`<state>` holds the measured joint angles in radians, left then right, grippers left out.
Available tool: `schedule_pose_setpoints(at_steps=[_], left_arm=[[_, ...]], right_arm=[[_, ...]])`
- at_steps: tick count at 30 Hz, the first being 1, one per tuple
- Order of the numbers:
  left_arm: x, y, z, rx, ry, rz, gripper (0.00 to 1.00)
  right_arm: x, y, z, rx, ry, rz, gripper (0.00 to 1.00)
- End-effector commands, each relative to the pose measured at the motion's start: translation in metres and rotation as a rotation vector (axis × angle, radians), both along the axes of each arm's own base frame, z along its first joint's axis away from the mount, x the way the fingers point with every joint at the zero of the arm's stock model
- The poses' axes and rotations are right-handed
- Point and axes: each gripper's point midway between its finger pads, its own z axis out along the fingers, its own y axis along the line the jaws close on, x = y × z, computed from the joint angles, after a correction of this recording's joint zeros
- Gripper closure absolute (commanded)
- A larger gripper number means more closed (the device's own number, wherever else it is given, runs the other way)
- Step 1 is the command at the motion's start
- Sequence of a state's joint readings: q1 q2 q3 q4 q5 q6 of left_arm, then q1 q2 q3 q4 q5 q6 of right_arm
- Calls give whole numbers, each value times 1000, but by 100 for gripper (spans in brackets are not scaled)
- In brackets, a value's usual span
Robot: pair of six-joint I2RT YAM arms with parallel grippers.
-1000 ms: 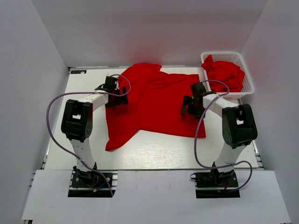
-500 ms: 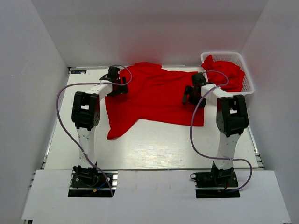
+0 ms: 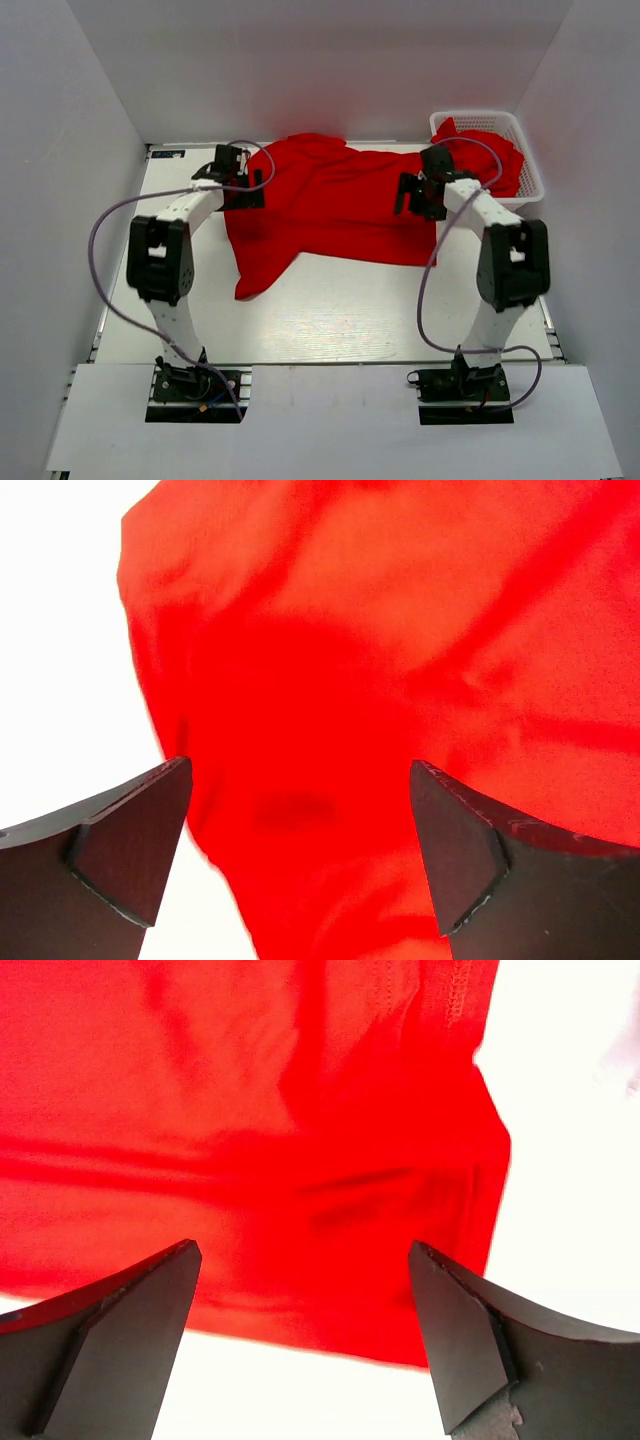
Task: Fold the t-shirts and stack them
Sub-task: Grap the side of the flattened tshirt closest away from the robot with both arms
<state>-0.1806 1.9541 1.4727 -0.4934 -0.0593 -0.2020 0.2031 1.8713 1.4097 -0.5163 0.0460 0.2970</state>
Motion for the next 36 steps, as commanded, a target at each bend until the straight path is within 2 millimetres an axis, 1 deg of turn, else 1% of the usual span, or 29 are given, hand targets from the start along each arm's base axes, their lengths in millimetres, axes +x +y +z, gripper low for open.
schedule_pose_setpoints(at_steps=[1,2,3,4,5,6,7,8,9,10,11,12,14,15,16,17,18,19,21,22,23,24,26,27,30,32,34,35,36], left_arm=[[-42,-5,45,-41,-61,-65,1],[-51,-14,46,-92,-58,-94,1],[-54,-19,50,-124,-87,-118,1],[-71,-28,35,-157,-56,-156,1],[-80,-43,43,-231,-74,-218,1],[-83,-47,42,-259,-82,-227,1],[-96,-51,27,-270,-37,-242,1],[-99,-53,28,-285,-39,-242,1],[-105,-60,23,-297,-27,-263,1],[-114,-59,13,-303,3,-266,1],[-114,-66,15,-317,-3,-287,1],[-118,-67,13,-328,9,-295,1],[-124,-78,8,-346,24,-329,1],[-125,-78,6,-346,24,-329,1],[-131,-80,1,-344,44,-335,1],[-130,-78,1,-335,42,-327,1],[-136,-77,-6,-340,65,-314,1],[-138,-80,-6,-340,66,-323,1],[-139,-75,-15,-317,83,-304,1],[-143,-71,-23,-301,117,-278,1],[-150,-69,-27,-281,147,-272,1],[-148,-64,-29,-256,141,-254,1],[-148,-59,-25,-241,123,-227,1],[-149,-54,-26,-220,118,-201,1],[-147,-49,-17,-204,88,-178,1],[-146,-47,-17,-193,84,-170,1],[-146,-47,-17,-193,84,-170,1],[-149,-54,-15,-228,94,-195,1],[-148,-59,-16,-249,93,-212,1]], right_arm=[[-31,0,25,19,-29,28,10],[-36,-2,26,20,-27,21,10],[-40,-5,37,24,-52,10,10],[-45,-6,36,20,-45,4,10],[-57,-9,25,9,-15,0,10],[-61,-12,35,11,-40,-11,10],[-68,-14,32,9,-32,-13,10],[-73,-17,34,7,-43,-22,10],[-77,-18,31,4,-33,-24,10],[-78,-19,31,2,-38,-26,10],[-82,-20,31,-1,-37,-34,10],[-83,-21,29,-2,-31,-37,10],[-84,-20,30,5,-32,-38,10],[-84,-20,29,9,-31,-39,10],[-84,-20,29,10,-33,-36,10],[-83,-20,30,9,-35,-38,10],[-83,-19,31,9,-39,-35,10],[-82,-20,31,8,-39,-41,10],[-82,-21,32,5,-39,-35,10],[-81,-19,33,6,-40,-33,10],[-82,-20,32,0,-32,-30,10],[-81,-22,34,-1,-40,-35,10],[-82,-21,32,-1,-35,-26,10],[-82,-22,33,-4,-39,-29,10],[-83,-22,31,-3,-33,-28,10],[-84,-22,31,-8,-32,-24,10],[-84,-23,31,-13,-33,-27,10],[-83,-23,32,-15,-40,-27,10],[-84,-24,30,-17,-32,-22,10]])
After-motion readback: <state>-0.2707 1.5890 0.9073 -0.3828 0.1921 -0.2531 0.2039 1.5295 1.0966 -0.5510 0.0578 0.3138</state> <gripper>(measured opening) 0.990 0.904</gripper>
